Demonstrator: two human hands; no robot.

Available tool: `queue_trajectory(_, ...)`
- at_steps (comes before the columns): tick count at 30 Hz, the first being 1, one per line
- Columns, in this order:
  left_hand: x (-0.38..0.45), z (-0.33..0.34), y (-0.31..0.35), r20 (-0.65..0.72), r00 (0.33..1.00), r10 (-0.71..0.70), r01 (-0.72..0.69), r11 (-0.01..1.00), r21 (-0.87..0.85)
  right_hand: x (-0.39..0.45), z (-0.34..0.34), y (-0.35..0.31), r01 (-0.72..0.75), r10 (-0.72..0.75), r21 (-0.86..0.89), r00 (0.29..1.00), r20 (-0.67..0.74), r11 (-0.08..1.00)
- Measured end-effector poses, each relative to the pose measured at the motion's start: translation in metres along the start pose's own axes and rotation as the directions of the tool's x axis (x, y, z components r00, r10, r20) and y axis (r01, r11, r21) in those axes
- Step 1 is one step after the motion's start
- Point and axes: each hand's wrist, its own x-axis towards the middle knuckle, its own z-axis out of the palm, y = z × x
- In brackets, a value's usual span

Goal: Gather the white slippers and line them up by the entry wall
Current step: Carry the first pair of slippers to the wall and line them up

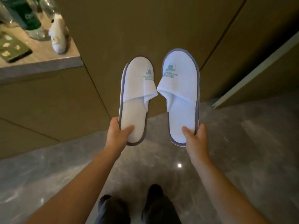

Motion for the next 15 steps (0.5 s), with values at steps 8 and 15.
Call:
queue_trajectory(8, 0.031, 0.026, -0.125, -0.042, 0.978, -0.205, 0.205, 0.979, -0.005, 0.027, 0.077, 0.130, -0.194, 0.188, 0.037, 0.975, 0.117, 0.980)
queue_trajectory(15, 0.114, 0.082, -0.296, -0.041, 0.970, -0.238, 0.235, 0.970, -0.057, 0.072, 0.162, 0.310, -0.284, 0.276, 0.072, 0.955, 0.106, 0.956)
